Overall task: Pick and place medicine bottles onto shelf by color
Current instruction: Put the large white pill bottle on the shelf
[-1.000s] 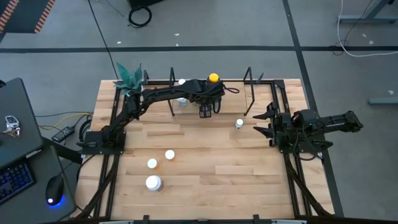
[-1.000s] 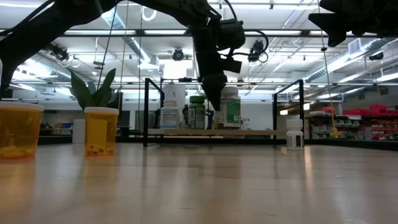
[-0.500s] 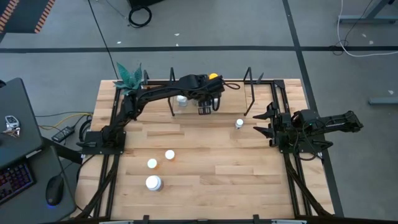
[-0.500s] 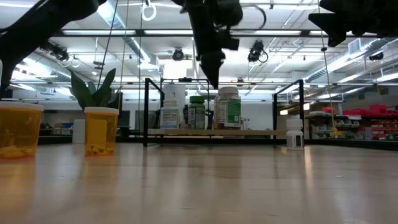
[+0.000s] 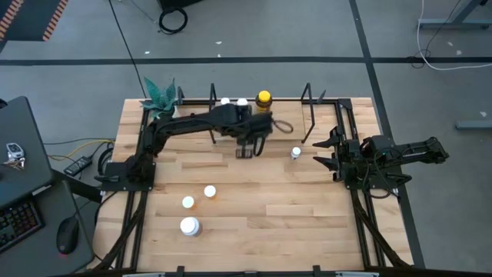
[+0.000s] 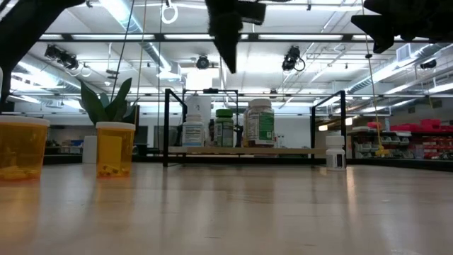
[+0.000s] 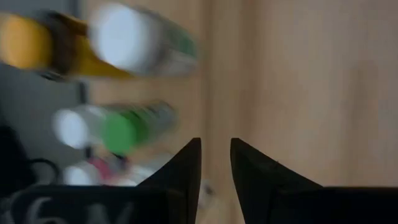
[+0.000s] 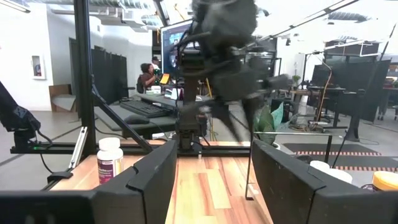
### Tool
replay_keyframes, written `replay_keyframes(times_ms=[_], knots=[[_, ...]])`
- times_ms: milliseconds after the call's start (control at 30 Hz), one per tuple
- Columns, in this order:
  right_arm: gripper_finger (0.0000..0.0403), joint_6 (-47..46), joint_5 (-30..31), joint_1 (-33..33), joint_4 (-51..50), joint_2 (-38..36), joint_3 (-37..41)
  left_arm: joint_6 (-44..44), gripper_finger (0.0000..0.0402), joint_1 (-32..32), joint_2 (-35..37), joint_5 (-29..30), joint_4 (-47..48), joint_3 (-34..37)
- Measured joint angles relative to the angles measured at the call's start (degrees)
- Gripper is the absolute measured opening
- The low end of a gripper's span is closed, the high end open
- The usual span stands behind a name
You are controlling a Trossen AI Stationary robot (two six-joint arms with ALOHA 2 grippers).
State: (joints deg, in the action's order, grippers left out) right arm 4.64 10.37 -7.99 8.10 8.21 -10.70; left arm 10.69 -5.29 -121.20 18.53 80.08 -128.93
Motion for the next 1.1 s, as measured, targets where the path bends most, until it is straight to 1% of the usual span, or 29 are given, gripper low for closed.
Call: replay_keyframes(times_ms=[67, 133, 200, 233, 300, 400, 567, 700, 900, 1000, 1100], knots=[[0.0218, 0.00, 0.00, 0.00, -0.01, 0.02, 0.00, -1.02, 0.0092, 1.73, 0.78, -4.33, 3.83, -0.02], [0.0218, 0.00, 0.00, 0.00, -0.01, 0.00, 0.00, -1.50, 0.0091, 3.40, 1.34, -10.96, 7.63, -0.02], [0.0217, 0.00, 0.00, 0.00, -0.02, 0.02, 0.00, -2.67, 0.0091, 5.03, 1.81, -16.35, 9.46, -0.01], [0.0217, 0.00, 0.00, 0.00, -0.02, 0.02, 0.00, -3.22, 0.0091, 5.94, 2.00, -17.73, 10.05, 0.01], [0.0217, 0.00, 0.00, 0.00, -0.02, 0.02, 0.00, -4.18, 0.0091, 7.70, 2.43, -18.63, 9.86, 0.01], [0.0218, 0.00, 0.00, 0.00, 0.01, 0.00, -0.02, -4.91, 0.0091, 10.15, 2.96, -18.41, 9.96, 0.03], [0.0218, 0.00, 0.00, 0.00, -0.04, 0.02, -0.02, -5.54, 0.0086, 13.40, 3.01, -12.48, 9.93, 0.03], [0.0217, 0.00, 0.00, 0.00, -0.02, 0.02, -0.02, -5.60, 0.0077, 14.77, 3.01, -11.68, 9.94, 0.03], [0.0218, 0.00, 0.00, 0.00, 0.00, 0.02, -0.02, -6.44, 0.0067, 16.26, 3.01, -7.82, 9.85, 0.19], [0.0217, 0.00, 0.00, 0.00, -0.01, 0.02, -0.02, -7.09, 0.0066, 17.19, 3.65, -5.24, 7.82, 5.01], [0.0217, 0.00, 0.00, 0.00, 0.00, 0.02, -0.02, -7.11, 0.0066, 18.28, 6.46, -3.18, 5.02, 14.11]])
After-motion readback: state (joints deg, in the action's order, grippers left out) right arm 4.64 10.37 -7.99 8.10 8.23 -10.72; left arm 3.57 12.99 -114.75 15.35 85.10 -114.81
